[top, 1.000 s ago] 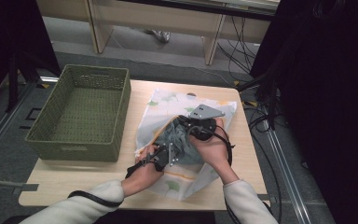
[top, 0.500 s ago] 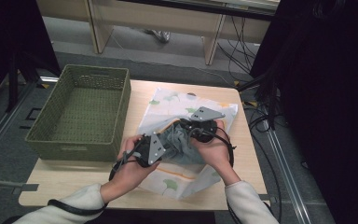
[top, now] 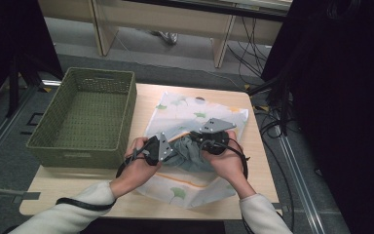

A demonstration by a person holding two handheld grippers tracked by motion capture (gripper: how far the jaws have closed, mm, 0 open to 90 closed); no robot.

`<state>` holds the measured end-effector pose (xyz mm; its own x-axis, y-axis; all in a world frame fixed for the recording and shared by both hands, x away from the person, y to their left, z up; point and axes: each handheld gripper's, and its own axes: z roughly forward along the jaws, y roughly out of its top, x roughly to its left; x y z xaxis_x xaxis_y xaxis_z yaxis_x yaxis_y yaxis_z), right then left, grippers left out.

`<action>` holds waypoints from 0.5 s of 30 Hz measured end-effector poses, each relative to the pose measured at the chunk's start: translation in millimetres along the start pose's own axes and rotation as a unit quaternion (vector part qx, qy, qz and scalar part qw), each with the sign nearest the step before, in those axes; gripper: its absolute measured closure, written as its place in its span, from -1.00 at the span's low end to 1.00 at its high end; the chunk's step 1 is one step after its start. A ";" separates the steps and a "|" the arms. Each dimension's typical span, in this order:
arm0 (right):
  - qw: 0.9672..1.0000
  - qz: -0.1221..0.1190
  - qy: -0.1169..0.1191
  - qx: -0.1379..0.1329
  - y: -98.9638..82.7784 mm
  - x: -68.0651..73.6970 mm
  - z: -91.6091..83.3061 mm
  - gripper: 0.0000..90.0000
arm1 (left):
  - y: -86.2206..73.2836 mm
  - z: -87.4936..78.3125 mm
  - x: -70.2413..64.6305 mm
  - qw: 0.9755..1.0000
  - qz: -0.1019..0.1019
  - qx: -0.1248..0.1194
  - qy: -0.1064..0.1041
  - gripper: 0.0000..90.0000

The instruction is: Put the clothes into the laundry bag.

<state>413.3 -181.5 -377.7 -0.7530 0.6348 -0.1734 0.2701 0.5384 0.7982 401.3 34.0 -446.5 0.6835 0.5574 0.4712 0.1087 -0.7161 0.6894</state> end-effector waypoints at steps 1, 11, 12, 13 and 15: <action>1.000 -0.002 0.002 0.006 -2.7 -0.2 0.2 0.97 | -0.8 -3.0 -1.9 1.000 0.003 0.001 -0.006 0.95; 0.994 -0.029 0.056 0.090 -40.9 9.6 5.5 0.96 | -11.9 -29.8 -32.7 0.993 0.067 0.024 -0.098 0.93; 0.993 -0.034 0.060 0.097 -43.1 11.4 5.1 0.96 | -13.0 -32.0 -33.7 0.990 0.081 0.033 -0.112 0.93; 0.992 -0.037 0.066 0.103 -45.0 12.9 4.5 0.96 | -14.3 -33.7 -35.3 0.988 0.091 0.038 -0.121 0.92; 0.989 -0.044 0.077 0.115 -49.3 15.9 3.5 0.95 | -17.7 -35.7 -39.5 0.983 0.107 0.041 -0.143 0.91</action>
<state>390.1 -196.0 -421.8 -0.8574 0.4975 -0.1319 0.3158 0.7109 0.6284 346.7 39.6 -457.7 0.8704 0.2580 0.4193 -0.0097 -0.8426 0.5385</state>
